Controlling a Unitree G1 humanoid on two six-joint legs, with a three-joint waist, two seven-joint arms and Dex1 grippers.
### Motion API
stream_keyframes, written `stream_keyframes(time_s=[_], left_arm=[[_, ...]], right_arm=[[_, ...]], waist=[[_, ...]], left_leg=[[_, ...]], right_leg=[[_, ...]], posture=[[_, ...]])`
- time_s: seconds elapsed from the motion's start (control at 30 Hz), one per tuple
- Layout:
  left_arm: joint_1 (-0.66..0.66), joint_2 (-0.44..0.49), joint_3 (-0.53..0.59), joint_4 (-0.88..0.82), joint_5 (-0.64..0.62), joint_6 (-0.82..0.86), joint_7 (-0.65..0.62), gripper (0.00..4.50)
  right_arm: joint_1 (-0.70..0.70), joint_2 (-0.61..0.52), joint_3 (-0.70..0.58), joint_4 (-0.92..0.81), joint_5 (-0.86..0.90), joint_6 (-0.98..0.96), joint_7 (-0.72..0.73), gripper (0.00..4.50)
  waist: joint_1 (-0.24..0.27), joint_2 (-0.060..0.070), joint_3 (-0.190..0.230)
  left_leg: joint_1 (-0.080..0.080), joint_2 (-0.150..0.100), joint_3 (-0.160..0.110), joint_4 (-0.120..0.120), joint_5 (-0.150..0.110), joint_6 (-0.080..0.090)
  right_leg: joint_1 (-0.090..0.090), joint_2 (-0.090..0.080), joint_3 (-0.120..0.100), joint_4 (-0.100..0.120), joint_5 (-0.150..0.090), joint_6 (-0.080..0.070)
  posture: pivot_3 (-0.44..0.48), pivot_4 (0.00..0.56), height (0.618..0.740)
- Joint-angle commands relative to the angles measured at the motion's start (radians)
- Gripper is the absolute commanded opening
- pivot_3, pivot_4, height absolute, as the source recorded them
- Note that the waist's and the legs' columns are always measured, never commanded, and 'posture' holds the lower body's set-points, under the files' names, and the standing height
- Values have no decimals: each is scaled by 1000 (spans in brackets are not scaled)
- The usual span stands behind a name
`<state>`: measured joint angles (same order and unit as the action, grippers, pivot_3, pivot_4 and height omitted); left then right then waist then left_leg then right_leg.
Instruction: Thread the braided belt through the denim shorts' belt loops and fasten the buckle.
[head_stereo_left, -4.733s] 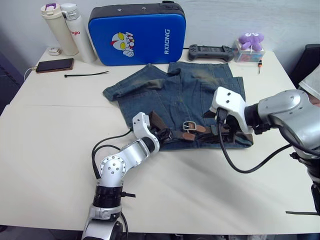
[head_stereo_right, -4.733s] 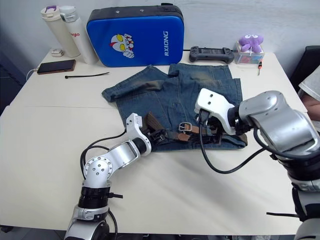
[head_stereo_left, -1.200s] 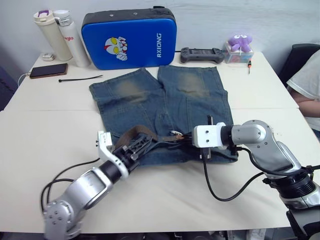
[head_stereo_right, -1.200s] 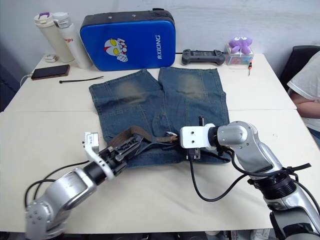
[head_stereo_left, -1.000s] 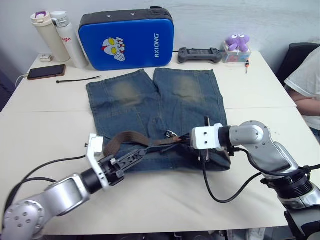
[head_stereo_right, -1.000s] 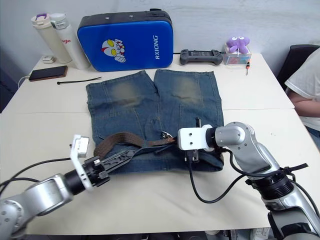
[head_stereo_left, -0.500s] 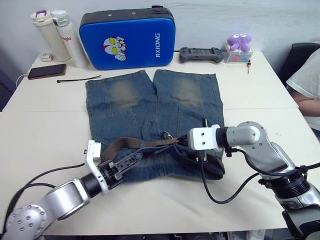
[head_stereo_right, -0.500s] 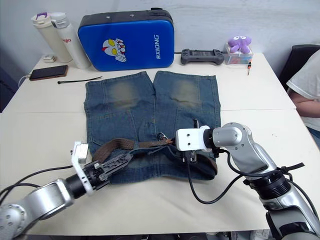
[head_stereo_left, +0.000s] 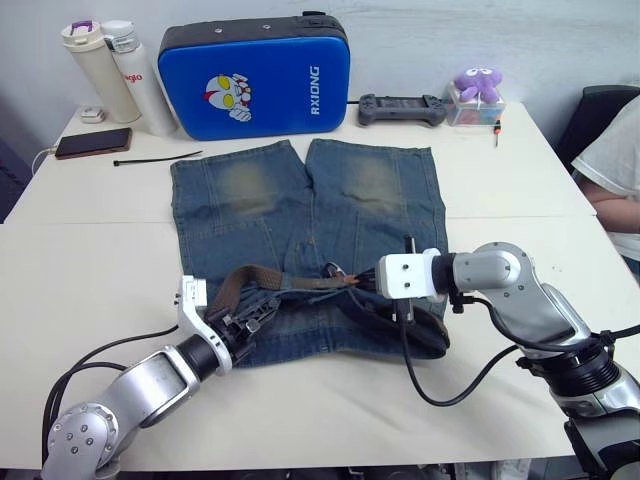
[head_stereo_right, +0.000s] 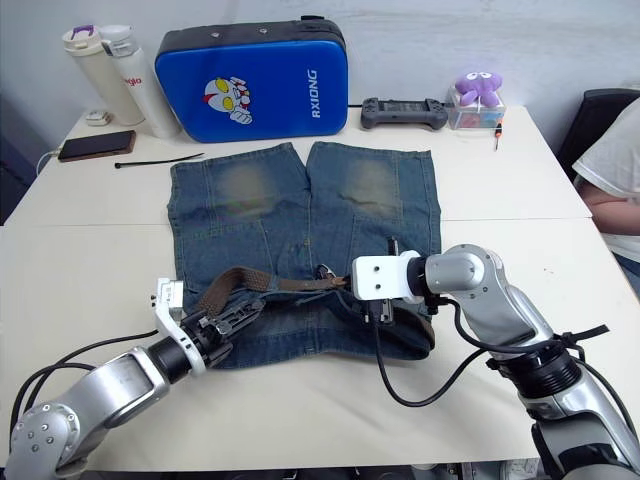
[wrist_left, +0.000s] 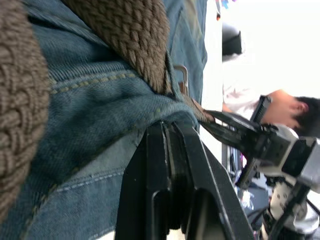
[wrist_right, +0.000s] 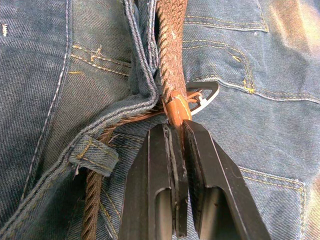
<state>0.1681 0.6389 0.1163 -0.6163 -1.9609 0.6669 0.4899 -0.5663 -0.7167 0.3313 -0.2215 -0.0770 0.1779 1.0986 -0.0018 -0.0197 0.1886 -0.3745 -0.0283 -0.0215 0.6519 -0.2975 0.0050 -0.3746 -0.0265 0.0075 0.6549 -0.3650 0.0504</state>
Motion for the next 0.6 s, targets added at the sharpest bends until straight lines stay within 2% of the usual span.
stream_keyframes(time_s=[0.03,0.13,0.33,0.4,0.5,0.6], left_arm=[[111,82,96,-63,-11,60,-203,49],[225,218,193,-50,-11,157,-463,49],[242,283,156,-26,-11,177,-661,49],[254,344,151,-56,-11,197,-733,49],[272,388,278,-111,-11,196,-846,49],[262,381,418,-42,-1,166,-811,49]], right_arm=[[-18,0,-5,8,1,-3,8,0],[-31,12,5,26,0,-15,11,0],[-49,27,15,46,-2,-30,16,0],[-50,24,13,47,-1,-32,20,0],[-49,13,4,44,2,-28,26,0],[-43,13,-10,29,29,-3,37,0]], waist=[[-3,0,0],[-2,0,0],[-1,1,1],[-2,1,1],[-5,3,2],[-4,5,3]], left_leg=[[0,0,0,-1,0,0],[0,0,0,-2,0,-1],[2,0,0,-3,0,1],[2,0,0,-4,0,1],[1,0,0,-5,0,1],[1,0,0,-5,0,1]], right_leg=[[0,0,0,0,0,0],[0,0,0,0,-1,-1],[1,-1,0,-1,-1,-2],[0,-1,0,-1,-1,-2],[-1,-1,0,-2,-2,-3],[-1,-1,-1,-2,-2,-3]], posture=[[0,150,739],[0,150,739],[0,150,739],[0,150,739],[0,150,739],[0,150,739]])
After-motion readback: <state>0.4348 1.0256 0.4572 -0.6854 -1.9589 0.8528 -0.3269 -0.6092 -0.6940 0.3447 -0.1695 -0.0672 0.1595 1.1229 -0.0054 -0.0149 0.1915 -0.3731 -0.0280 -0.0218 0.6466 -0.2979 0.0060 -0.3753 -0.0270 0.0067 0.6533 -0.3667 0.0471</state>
